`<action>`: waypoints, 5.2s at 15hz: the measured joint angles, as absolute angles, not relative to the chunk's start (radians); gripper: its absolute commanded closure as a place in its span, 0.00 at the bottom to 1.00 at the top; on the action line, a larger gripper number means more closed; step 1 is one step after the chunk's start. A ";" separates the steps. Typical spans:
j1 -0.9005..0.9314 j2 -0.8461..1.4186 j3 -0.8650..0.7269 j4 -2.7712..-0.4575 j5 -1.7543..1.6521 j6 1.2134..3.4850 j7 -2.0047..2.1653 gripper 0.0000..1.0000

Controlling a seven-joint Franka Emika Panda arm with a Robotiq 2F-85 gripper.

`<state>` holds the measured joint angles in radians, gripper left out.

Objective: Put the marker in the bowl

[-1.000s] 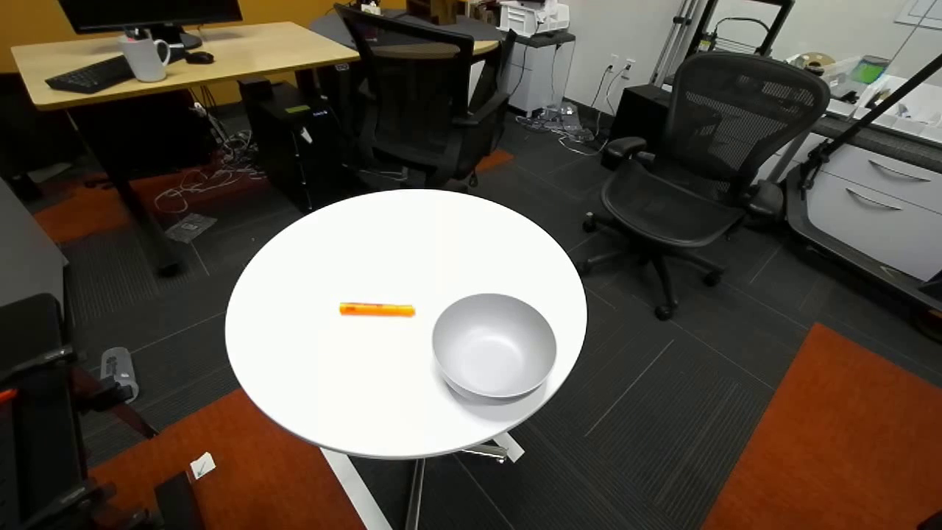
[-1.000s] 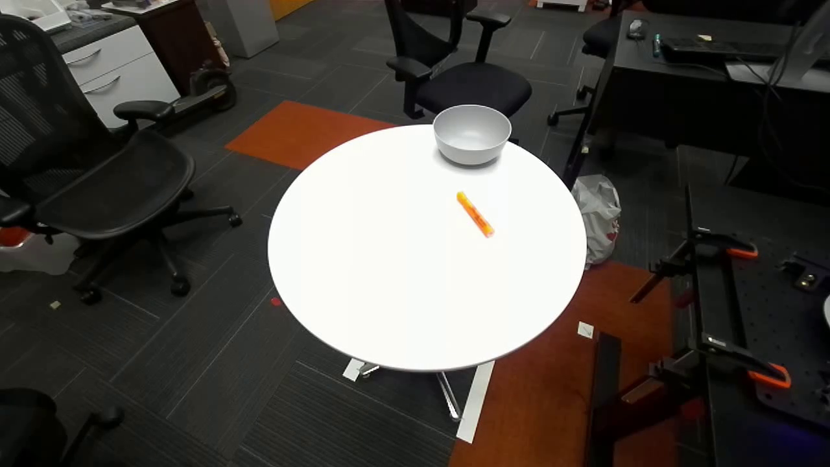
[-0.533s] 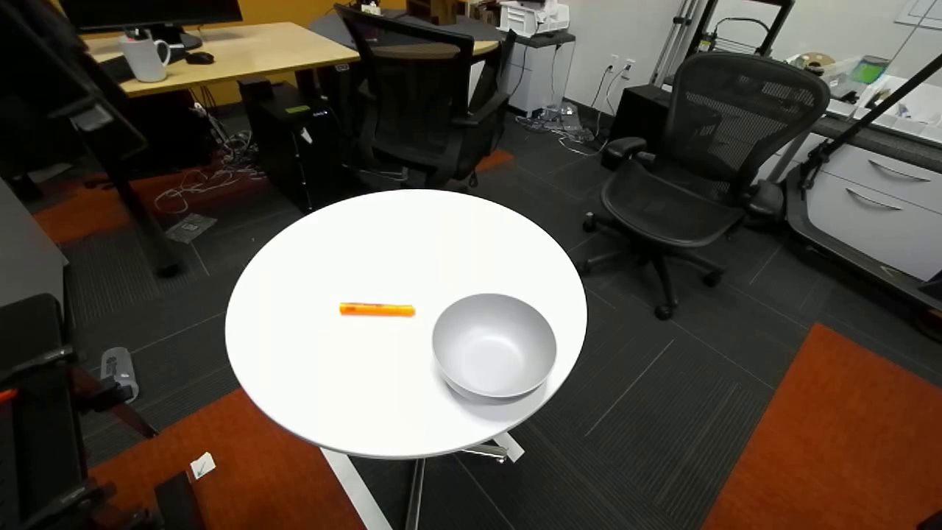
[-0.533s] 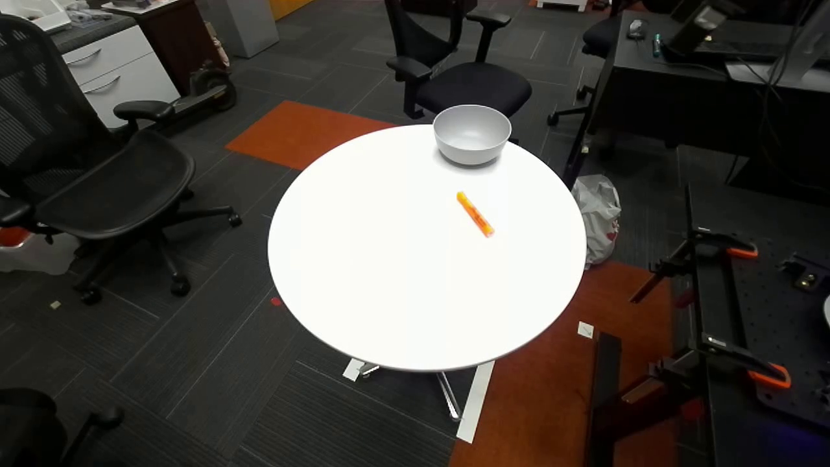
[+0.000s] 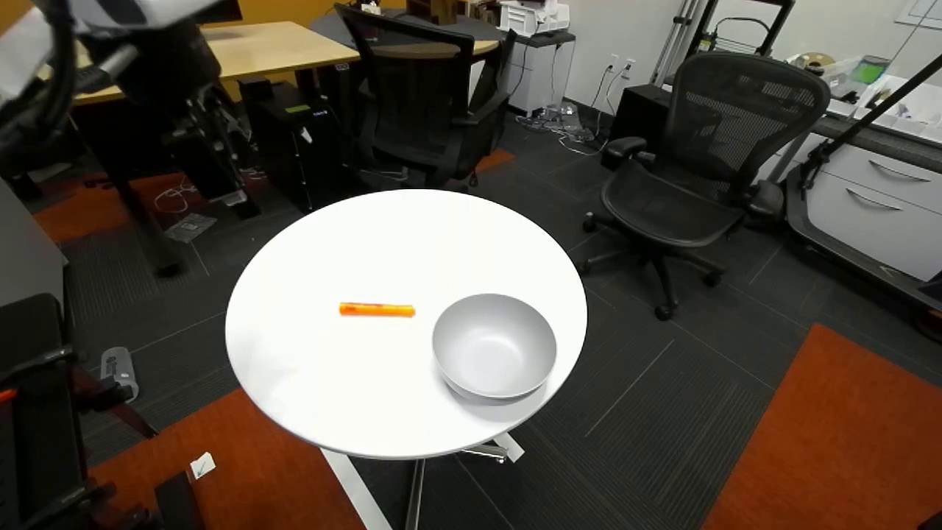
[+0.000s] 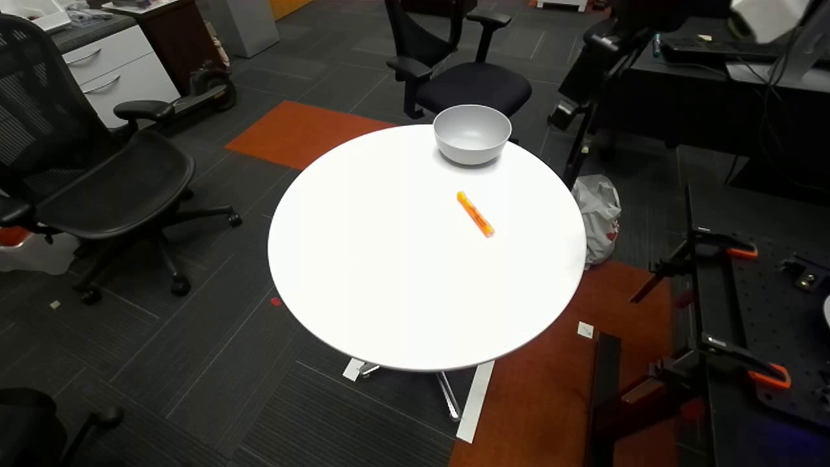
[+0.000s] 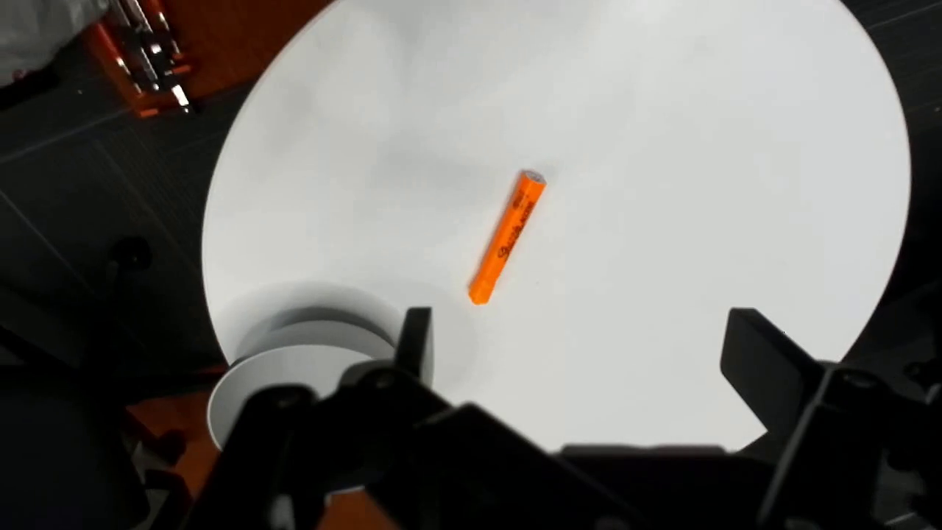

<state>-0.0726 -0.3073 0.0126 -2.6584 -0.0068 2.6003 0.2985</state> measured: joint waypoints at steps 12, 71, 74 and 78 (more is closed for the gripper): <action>-0.070 0.234 -0.027 -2.306 0.000 2.600 0.423 0.00; -0.020 0.396 -0.263 -1.906 -0.088 2.413 0.513 0.95; -0.060 0.442 -0.234 -1.856 -0.026 2.367 0.448 0.95; -0.101 0.515 -0.218 -1.789 0.024 2.339 0.414 0.95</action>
